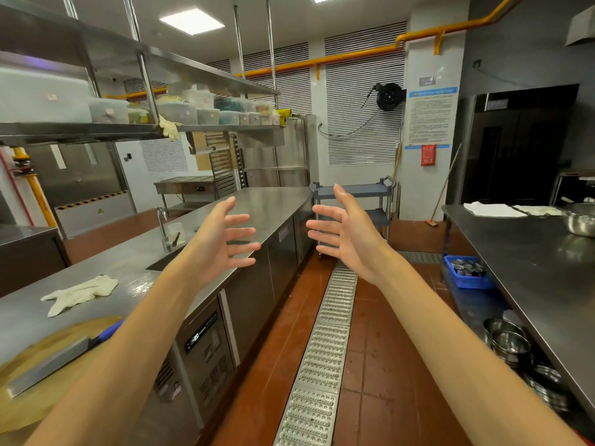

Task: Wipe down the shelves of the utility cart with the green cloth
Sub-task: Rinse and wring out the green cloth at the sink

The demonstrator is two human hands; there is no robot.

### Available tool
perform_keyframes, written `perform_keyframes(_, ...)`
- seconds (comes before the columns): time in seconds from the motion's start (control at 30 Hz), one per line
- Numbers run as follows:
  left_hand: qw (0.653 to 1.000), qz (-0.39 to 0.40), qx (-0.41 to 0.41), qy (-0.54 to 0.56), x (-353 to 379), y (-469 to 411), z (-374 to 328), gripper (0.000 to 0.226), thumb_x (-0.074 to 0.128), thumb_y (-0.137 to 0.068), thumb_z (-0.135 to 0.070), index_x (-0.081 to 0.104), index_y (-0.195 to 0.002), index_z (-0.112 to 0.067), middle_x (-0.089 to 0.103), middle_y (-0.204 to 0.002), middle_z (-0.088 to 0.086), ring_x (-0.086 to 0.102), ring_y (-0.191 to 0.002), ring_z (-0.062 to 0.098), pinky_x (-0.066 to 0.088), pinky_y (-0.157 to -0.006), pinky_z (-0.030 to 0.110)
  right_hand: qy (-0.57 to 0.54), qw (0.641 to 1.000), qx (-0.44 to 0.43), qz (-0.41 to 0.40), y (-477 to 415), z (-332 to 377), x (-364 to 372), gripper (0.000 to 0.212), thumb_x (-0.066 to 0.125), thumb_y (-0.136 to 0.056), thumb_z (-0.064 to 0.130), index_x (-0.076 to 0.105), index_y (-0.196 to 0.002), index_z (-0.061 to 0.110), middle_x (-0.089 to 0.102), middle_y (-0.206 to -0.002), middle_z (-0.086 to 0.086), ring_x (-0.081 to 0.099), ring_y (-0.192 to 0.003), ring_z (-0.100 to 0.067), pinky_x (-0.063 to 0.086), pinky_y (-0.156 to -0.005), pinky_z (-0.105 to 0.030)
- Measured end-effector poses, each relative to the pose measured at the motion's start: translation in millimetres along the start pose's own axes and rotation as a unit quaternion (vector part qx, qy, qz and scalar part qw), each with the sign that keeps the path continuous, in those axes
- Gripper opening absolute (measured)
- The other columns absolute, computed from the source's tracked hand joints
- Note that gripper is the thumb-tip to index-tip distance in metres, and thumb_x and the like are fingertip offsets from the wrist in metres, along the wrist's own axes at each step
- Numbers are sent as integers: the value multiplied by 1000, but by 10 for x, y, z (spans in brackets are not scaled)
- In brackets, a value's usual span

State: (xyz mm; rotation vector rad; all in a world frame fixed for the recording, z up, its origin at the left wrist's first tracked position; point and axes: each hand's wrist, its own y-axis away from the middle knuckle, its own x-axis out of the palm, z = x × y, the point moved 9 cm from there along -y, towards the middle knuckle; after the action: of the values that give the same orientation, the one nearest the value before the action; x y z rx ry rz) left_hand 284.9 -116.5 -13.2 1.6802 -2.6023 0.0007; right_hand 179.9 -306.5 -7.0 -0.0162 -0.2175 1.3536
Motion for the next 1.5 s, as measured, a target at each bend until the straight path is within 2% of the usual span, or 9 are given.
perform_keyframes(0.3,1000,-19,7,-2,497,-1250,-233,55,40,-98,-60,59,-127,-17,63,-128,13,66,-111,36,52,-97,56,-2,1000,-25,5,-1161,183,-720,68,35,-95,66,49,-142,18,55,-140,-12,53,-129,-27,36,-114,-50)
perform_keyframes(0.47,1000,-10,8,0,734,-1823,-266,55,41,-97,-60,58,-129,-18,62,-128,12,66,-111,35,53,-95,54,-14,999,-31,6,-1680,159,-1011,68,35,-95,66,50,-141,19,55,-140,-12,54,-128,-27,37,-114,-49)
perform_keyframes(0.63,1000,-29,11,2,687,-2340,-183,51,41,-97,-60,61,-123,-21,65,-126,10,67,-109,33,54,-95,53,-27,999,-25,12,-2208,18,-1121,66,37,-95,66,51,-140,19,58,-137,-11,56,-126,-26,38,-113,-48)
perform_keyframes(0.87,999,-48,-6,18,249,-3096,-21,53,36,-99,-61,62,-123,-21,67,-124,10,65,-112,33,54,-92,50,-13,1000,-24,14,-3052,-263,-967,64,36,-95,66,53,-138,22,59,-136,-9,57,-124,-24,41,-110,-45)
perform_keyframes(1.1,997,-68,-8,22,-488,-3847,-91,58,34,-100,-58,58,-131,-16,67,-126,14,63,-116,36,47,-104,56,-2,999,-28,16,-4068,-465,-536,61,36,-95,66,56,-133,23,61,-131,-8,59,-121,-24,40,-111,-47)
perform_keyframes(1.3,996,-84,6,20,-1214,-4510,-316,60,32,-101,-58,56,-134,-15,65,-127,14,63,-115,35,47,-104,55,-7,999,-22,25,-4899,-615,-12,61,39,-93,67,59,-130,23,64,-127,-7,60,-120,-23,39,-112,-48)
perform_keyframes(1.5,995,-90,-3,30,-1731,-5045,-253,59,32,-101,-58,55,-135,-15,65,-127,15,63,-115,35,46,-105,55,18,999,-17,28,-5595,-793,328,62,39,-93,68,59,-131,23,64,-126,-6,59,-119,-23,39,-112,-49)
